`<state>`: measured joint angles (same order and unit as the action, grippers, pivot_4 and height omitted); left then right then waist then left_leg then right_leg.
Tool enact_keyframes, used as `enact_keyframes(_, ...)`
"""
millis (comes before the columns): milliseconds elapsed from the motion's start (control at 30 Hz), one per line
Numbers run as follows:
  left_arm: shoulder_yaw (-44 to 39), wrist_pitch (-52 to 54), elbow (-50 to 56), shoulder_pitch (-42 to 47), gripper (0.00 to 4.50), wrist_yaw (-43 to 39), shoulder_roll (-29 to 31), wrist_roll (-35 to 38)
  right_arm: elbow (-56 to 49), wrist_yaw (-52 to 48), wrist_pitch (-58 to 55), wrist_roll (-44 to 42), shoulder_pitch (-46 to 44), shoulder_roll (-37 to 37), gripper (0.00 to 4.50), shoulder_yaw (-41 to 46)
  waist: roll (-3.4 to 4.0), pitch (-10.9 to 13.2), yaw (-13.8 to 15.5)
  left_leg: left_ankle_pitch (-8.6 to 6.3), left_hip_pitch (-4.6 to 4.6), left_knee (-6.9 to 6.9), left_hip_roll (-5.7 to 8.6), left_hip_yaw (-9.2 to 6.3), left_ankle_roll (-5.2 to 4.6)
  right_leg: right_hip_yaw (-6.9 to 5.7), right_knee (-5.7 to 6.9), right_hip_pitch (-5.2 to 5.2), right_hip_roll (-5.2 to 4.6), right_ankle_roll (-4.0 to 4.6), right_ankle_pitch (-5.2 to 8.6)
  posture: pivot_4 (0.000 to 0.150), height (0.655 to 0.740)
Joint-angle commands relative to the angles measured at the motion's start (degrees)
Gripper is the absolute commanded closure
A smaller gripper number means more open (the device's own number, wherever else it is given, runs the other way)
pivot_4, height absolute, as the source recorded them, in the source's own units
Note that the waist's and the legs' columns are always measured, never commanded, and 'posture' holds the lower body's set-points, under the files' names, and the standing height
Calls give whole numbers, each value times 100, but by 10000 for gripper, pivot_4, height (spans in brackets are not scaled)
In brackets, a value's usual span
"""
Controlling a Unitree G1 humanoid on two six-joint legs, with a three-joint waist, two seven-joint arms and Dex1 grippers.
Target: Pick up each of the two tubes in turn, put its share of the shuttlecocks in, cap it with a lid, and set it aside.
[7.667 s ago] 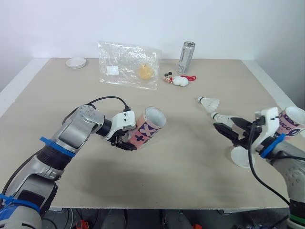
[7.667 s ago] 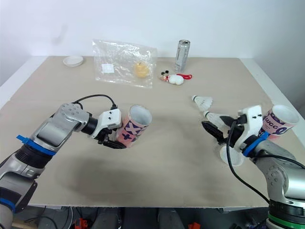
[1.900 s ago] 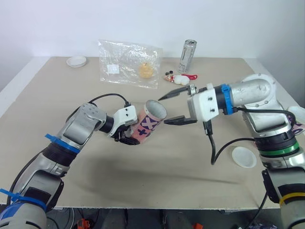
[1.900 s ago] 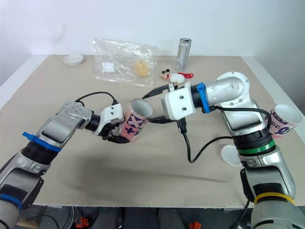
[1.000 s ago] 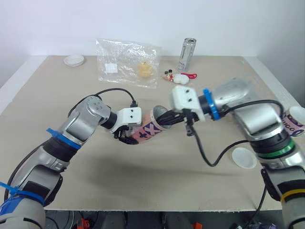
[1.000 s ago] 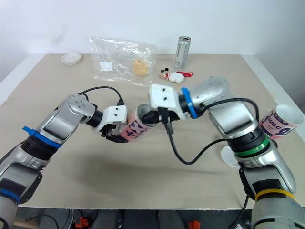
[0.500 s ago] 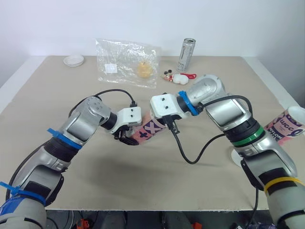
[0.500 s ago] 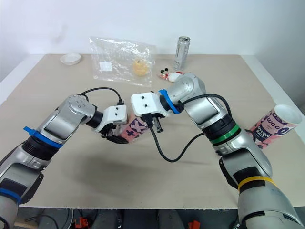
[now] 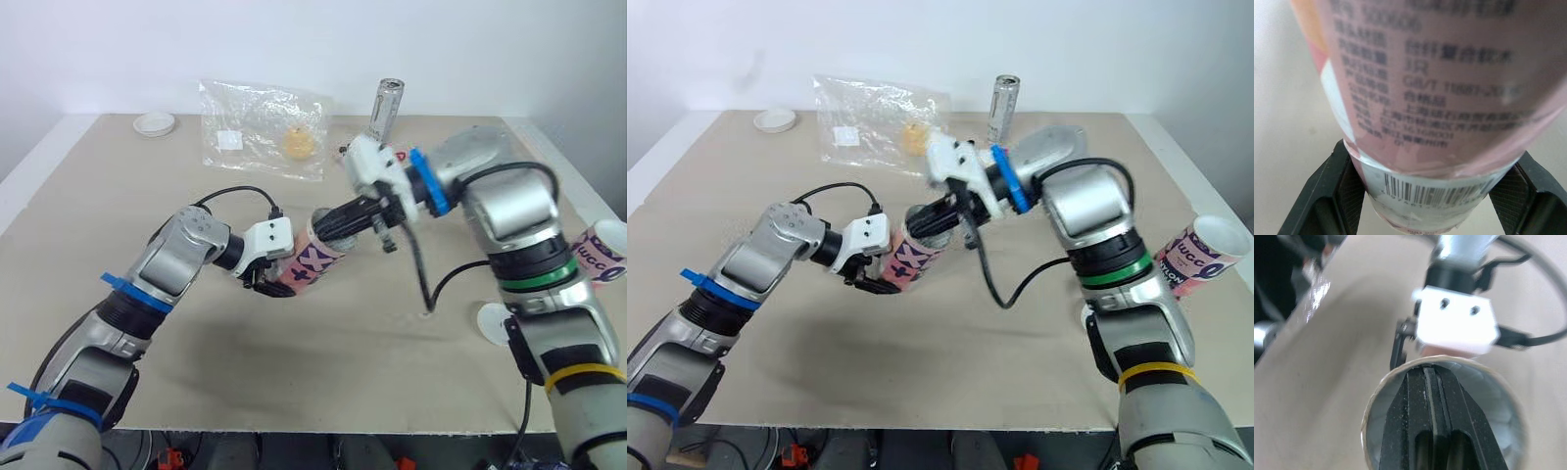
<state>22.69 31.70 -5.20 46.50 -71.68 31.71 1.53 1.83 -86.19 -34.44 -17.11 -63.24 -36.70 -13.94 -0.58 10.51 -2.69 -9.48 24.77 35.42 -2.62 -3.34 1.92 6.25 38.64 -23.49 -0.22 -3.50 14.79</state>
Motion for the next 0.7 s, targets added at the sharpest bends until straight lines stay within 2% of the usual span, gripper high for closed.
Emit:
enact_keyframes(33, -234, -251, -12, -95, 14775, 273, -126, 108, -520, 16, -529, -665, 73, -394, 44480, 786, 0, 1, -3, 0, 0, 0, 0, 0, 0, 0, 0, 0, 0, 0, 0, 1500, 7400)
enact_keyframes(200, -533, -281, 252, -516, 14775, 571, -389, 490, -1042, 614, -1236, -1304, 796, -720, 44480, 1514, -3, 3, -2, -2, -1, -1, 0, 1, 0, 1, 0, 2, 0, 1, 4, 1500, 7400)
enact_keyframes(333, -604, -230, 604, -902, 14775, 637, -466, 720, -1361, 1021, -858, -1049, 1092, -575, 44480, 1156, -2, 5, -42, -2, -5, -1, -1, 7, 0, 9, 11, -5, 2, -7, 8, 1500, 7400)
enact_keyframes(433, -809, -193, 805, -1208, 14775, 842, -712, 1064, -1238, 1438, -1016, -1268, 1040, -424, 44480, 1449, -3, 7, -26, 0, -7, 4, -1, 5, 2, 9, 31, -8, 5, -6, 8, 1500, 7400)
enact_keyframes(500, -985, -180, 935, -1499, 14775, 1043, -952, 1329, -1325, 1608, -1155, -1474, 1350, -456, 44480, 1715, -5, 8, -17, 1, -7, 10, 0, 5, 3, 9, 30, -4, 3, -9, 6, 1500, 7400)
enact_keyframes(700, -1086, -997, 833, -2117, 14775, 1460, -1300, 1307, -1495, 2318, -780, -1550, 2326, -294, 44480, 2181, -15, 9, 9, 0, -6, 14, 6, 5, 3, 8, 19, 6, -6, -17, 7, 1500, 7400)
